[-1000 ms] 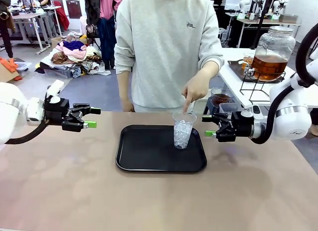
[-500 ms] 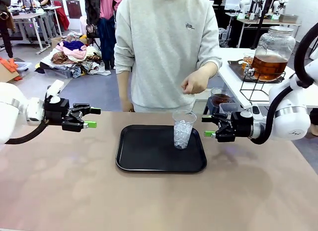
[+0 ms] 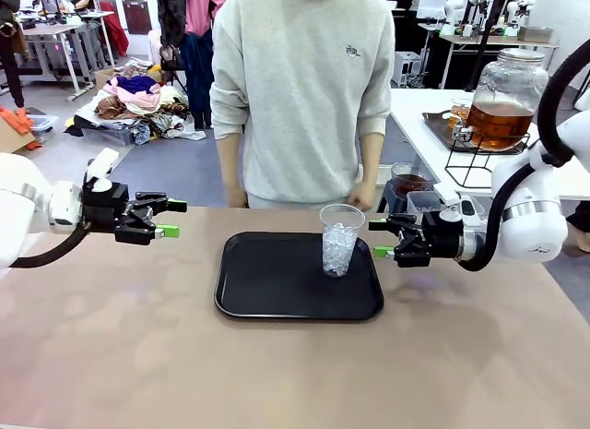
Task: Pour the drink into the iced cup.
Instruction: Pick up the iced cup indicated by the human and present it to them.
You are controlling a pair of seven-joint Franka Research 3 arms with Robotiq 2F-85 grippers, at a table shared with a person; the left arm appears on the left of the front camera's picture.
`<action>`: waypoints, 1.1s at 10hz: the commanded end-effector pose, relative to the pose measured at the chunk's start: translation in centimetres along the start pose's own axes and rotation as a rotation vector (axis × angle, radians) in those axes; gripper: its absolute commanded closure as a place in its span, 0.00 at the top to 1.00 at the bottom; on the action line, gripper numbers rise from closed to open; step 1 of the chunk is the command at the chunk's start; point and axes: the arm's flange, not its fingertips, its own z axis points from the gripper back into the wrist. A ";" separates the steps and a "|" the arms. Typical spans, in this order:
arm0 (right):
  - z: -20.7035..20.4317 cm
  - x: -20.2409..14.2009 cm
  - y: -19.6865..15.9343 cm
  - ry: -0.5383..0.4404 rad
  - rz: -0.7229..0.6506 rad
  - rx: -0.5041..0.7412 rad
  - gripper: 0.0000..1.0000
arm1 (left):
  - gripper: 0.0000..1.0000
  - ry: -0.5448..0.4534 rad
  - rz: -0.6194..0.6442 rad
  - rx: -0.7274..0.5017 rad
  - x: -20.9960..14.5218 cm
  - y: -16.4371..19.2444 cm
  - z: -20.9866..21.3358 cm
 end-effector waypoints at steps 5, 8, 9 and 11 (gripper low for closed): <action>-2.9 -1.0 -1.7 -0.023 -0.014 0.001 1.00 | 1.00 -0.007 0.000 0.001 0.2 0.1 -0.1; -3.5 -1.2 -1.7 -0.021 -0.029 0.013 1.00 | 1.00 -0.007 0.000 0.001 0.2 0.1 -0.1; -3.7 -1.3 -1.8 -0.020 -0.032 0.015 1.00 | 1.00 -0.007 0.000 0.001 0.2 0.1 -0.1; -4.2 -1.4 -1.9 -0.016 -0.037 0.023 1.00 | 1.00 -0.007 0.000 0.001 0.2 0.1 -0.1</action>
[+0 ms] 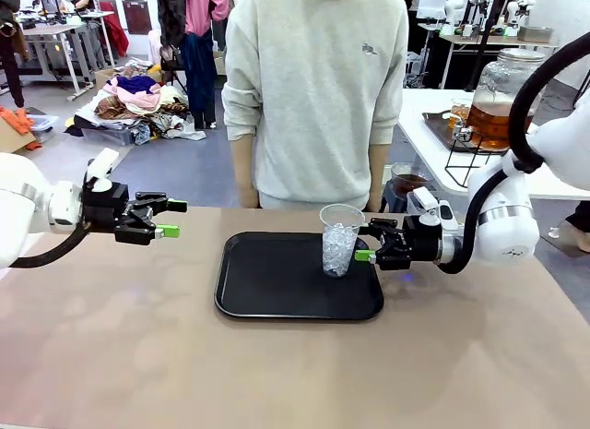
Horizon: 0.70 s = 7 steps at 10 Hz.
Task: Pour the drink into the iced cup.
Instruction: Pick up the iced cup indicated by the human and present it to them.
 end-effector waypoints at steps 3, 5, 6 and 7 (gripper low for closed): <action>-1.7 0.3 -0.9 -0.001 -0.021 0.000 1.00 | 1.00 -0.007 0.000 0.001 0.2 0.1 -0.1; -2.3 0.3 -1.0 -0.001 -0.024 0.004 1.00 | 1.00 -0.007 0.000 0.001 0.2 0.1 -0.1; -2.8 0.2 -1.0 0.002 -0.027 0.009 1.00 | 1.00 -0.007 0.000 0.001 0.2 0.1 -0.1; -3.3 0.3 -1.0 0.004 -0.028 0.016 1.00 | 1.00 -0.007 0.000 0.001 0.2 0.1 -0.1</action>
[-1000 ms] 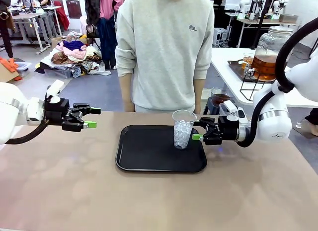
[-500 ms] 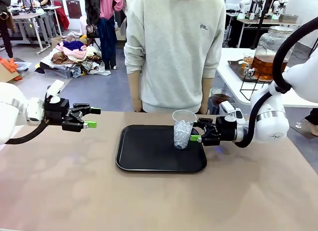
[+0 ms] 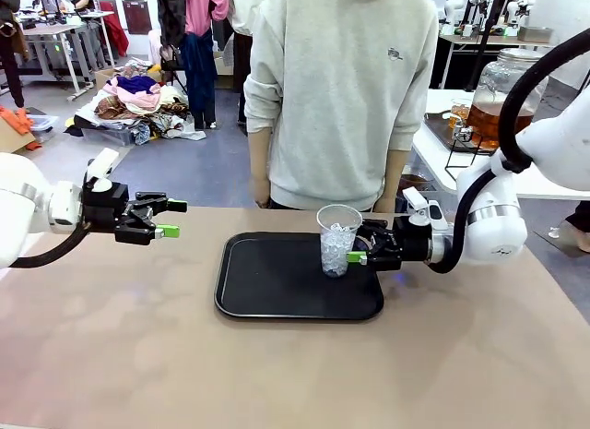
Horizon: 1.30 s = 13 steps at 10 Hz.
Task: Pour the drink into the iced cup.
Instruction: Pick up the iced cup indicated by the human and present it to them.
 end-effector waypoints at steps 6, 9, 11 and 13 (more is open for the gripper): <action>-3.1 0.1 -1.3 -0.003 -0.069 -0.037 1.00 | 1.00 -0.007 0.000 0.001 0.2 0.1 -0.1; -4.1 0.0 -1.7 -0.005 -0.087 -0.062 1.00 | 1.00 -0.007 0.000 0.001 0.2 0.1 -0.1; -4.5 0.1 -2.0 -0.001 -0.090 -0.062 1.00 | 1.00 -0.007 0.000 0.001 0.2 0.1 -0.1; -4.8 0.1 -2.1 -0.003 -0.094 -0.062 1.00 | 1.00 -0.007 0.000 0.001 0.2 0.1 -0.1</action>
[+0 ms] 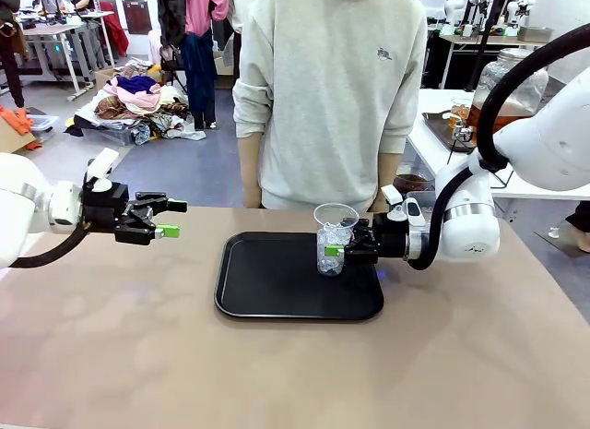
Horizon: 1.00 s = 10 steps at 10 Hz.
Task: Pour the drink into the iced cup.
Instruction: Pick up the iced cup indicated by the human and present it to them.
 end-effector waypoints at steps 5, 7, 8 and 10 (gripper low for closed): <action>-0.8 0.3 -0.6 -0.021 -0.050 0.022 0.65 | 1.00 -0.007 0.000 0.001 0.2 0.1 -0.1; -0.6 0.5 -0.5 -0.037 -0.069 0.042 0.65 | 1.00 -0.007 0.000 0.001 0.2 0.1 -0.1; -0.4 0.9 -0.3 -0.047 -0.072 0.057 0.65 | 1.00 -0.007 0.000 0.001 0.2 0.1 -0.1; 0.3 2.7 -0.2 -0.054 -0.048 0.085 0.65 | 1.00 -0.007 0.000 0.001 0.2 0.1 -0.1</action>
